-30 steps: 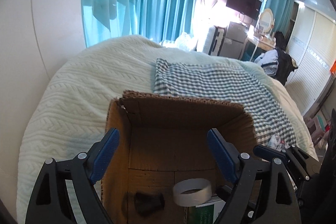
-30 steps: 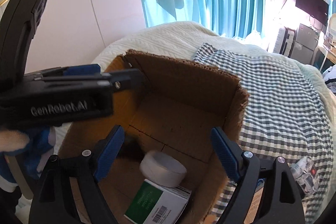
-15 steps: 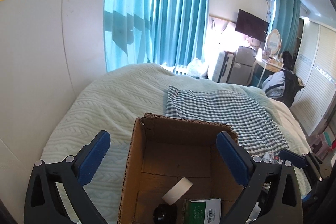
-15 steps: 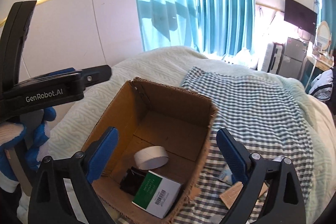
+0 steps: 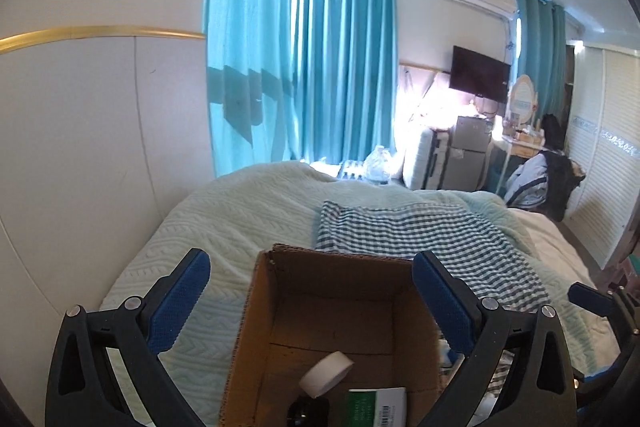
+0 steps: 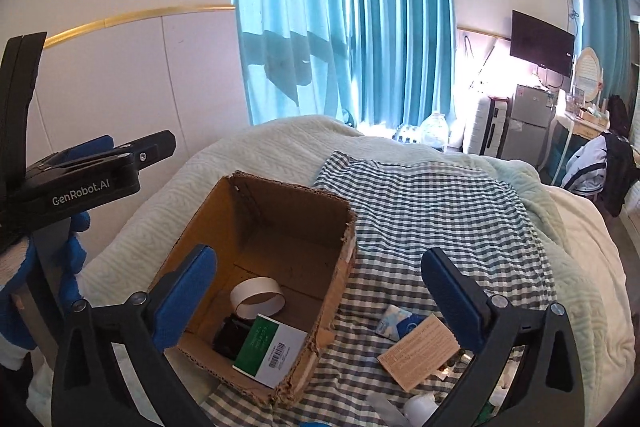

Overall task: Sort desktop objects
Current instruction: 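Move both grippers back toward the remaining items on the bedspread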

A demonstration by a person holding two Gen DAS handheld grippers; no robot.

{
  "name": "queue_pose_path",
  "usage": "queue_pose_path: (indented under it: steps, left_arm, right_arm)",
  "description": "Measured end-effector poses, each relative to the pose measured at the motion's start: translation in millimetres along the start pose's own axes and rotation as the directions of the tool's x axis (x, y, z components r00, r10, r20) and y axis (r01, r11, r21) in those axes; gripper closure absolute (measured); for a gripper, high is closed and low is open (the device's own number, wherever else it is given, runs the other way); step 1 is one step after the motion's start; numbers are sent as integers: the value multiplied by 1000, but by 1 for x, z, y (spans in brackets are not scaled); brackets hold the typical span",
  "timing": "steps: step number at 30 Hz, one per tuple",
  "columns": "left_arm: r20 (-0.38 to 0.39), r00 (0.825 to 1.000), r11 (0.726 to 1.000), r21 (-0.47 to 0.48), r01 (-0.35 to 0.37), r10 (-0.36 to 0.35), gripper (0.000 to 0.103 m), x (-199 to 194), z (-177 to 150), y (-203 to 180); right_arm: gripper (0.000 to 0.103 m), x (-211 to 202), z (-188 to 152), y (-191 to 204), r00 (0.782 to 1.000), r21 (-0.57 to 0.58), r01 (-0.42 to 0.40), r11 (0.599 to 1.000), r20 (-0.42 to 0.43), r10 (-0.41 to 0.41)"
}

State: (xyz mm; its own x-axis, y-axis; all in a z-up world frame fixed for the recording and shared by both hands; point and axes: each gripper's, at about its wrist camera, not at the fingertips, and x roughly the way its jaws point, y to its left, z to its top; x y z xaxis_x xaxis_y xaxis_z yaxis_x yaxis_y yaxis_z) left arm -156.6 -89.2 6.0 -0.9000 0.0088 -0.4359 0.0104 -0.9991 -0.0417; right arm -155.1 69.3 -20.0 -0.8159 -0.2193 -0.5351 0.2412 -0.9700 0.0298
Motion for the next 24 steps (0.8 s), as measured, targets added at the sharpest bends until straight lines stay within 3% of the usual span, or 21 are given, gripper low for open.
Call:
queue_pose_path:
  steps: [13, 16, 18, 24]
  left_arm:
    - [41, 999, 999, 33, -13, 12, 0, -18, -14, -56]
    - [15, 1000, 999, 39, 11, -11, 0, -14, -17, -72]
    - [-3, 999, 997, 62, 46, -46, 0, -10, -20, -87]
    - [11, 999, 994, 101, 39, -40, 0, -5, -32, -121]
  right_arm:
    - [0, -34, -25, -50, 1000, 44, 2, 999, 14, -2]
    - [0, -39, -30, -69, 1000, 70, -4, 998, 22, 3]
    - [0, -41, -34, -81, 999, 91, -18, 996, 34, 15]
    - [0, -49, -48, -112, 994, 112, -60, 992, 96, 50]
